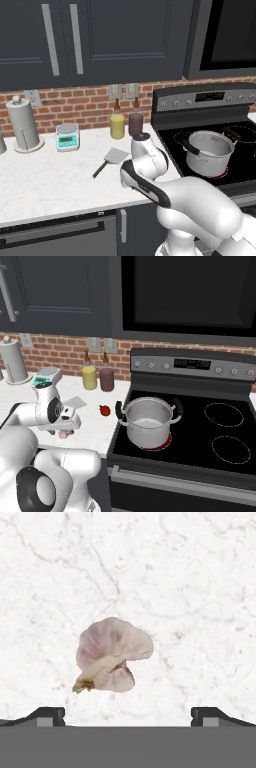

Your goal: Put the garlic and tomato in the pot. Retrieve the spatula and lightly stir the vegetables in the pot.

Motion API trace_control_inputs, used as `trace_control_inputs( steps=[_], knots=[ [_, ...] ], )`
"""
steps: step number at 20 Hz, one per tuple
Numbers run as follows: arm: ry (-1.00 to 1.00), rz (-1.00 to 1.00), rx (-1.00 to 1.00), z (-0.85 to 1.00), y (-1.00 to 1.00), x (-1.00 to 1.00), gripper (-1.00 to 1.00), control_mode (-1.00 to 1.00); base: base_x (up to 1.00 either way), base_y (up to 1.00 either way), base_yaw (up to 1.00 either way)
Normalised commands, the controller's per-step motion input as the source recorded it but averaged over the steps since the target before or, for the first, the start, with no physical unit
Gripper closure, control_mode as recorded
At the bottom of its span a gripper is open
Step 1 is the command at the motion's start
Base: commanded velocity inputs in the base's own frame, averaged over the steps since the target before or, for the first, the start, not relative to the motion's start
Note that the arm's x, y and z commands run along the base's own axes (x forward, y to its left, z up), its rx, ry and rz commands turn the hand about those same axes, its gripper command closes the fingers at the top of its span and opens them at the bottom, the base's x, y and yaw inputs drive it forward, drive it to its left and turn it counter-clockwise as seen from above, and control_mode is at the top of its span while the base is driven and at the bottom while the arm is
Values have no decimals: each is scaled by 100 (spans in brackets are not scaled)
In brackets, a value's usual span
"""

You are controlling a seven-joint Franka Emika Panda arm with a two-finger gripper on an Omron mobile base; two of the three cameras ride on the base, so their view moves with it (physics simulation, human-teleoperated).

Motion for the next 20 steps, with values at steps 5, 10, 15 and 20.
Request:
trace_control_inputs(
  steps=[5,10,15,20],
  knots=[
    [9,3,0,-31,0,32,-100,-100,0,0,0],
    [4,5,0,-23,0,36,-100,-100,0,0,0],
    [1,6,0,-18,0,28,-100,-100,0,0,0],
    [0,8,0,-16,0,1,100,-100,0,0,0]
  ],
)
